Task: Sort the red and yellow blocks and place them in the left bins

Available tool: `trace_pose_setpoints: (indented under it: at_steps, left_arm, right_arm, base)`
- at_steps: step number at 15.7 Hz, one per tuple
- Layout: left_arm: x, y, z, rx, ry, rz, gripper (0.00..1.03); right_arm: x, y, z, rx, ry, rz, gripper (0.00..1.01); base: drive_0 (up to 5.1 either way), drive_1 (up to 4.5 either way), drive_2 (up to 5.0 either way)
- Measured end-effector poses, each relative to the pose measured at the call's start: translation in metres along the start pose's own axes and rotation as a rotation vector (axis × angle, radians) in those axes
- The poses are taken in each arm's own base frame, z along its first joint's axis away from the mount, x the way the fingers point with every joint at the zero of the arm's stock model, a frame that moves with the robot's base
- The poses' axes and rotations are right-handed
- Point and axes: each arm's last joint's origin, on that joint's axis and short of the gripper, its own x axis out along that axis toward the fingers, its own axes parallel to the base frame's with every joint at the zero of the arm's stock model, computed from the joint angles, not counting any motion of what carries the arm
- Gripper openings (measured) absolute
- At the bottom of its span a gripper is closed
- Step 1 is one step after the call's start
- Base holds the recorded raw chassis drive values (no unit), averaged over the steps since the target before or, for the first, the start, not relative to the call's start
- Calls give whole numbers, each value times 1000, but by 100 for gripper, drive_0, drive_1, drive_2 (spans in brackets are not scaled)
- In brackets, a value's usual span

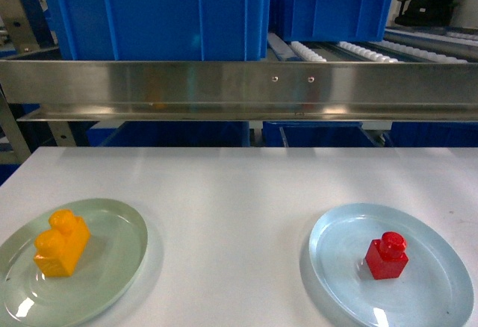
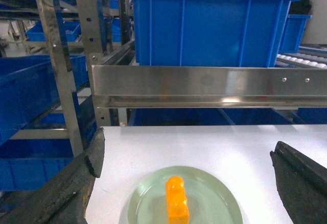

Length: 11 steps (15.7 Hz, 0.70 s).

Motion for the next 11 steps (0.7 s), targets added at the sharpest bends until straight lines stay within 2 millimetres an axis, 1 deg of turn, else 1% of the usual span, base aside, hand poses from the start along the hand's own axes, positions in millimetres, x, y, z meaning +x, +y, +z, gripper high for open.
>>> trace_pose_setpoints:
  at_steps: [1, 2, 3, 4, 5, 6, 7, 8, 9, 10, 11]
  left_arm:
    - [9, 6, 6, -27, 10, -7, 98]
    - [22, 11, 24, -31, -11, -26, 98]
    - [40, 15, 47, -58, -44, -76, 98]
    - [66, 20, 68, -77, -65, -102, 98]
    - [94, 24, 77, -90, -48, -116, 98]
    - [125, 27, 75, -118, 4, -115, 98]
    - [155, 28, 63, -129, 65, -97, 98]
    - [178, 28, 47, -109, 92, -89, 98]
    - [191, 29, 28, -101, 157, -36, 98]
    - [191, 30, 16, -106, 209, -22, 98]
    - [190, 30, 15, -101, 207, -19, 98]
  right_arm:
    - [8, -1, 4, 0, 6, 13, 98]
    - [21, 0, 18, -8, -15, 29, 98]
    - [38, 3, 39, -19, -62, 62, 98]
    - [62, 8, 60, -43, -94, 113, 98]
    - [88, 12, 66, -71, -84, 131, 98]
    - [115, 14, 61, -75, -23, 153, 98]
    - [140, 15, 46, -73, 78, 155, 98]
    - [158, 19, 27, -68, 188, 181, 98]
    - [168, 26, 9, -76, 246, 211, 98]
    - [172, 31, -4, -76, 305, 248, 98]
    - [179, 33, -19, -86, 324, 252, 98]
  base:
    - [0, 0, 0]
    - [0, 0, 0]
    - [0, 0, 0]
    - [0, 0, 0]
    - [0, 0, 0]
    - [0, 0, 0]
    - [0, 0, 0]
    - [0, 0, 0]
    - [0, 0, 0]
    - [0, 0, 0]
    - [0, 0, 0]
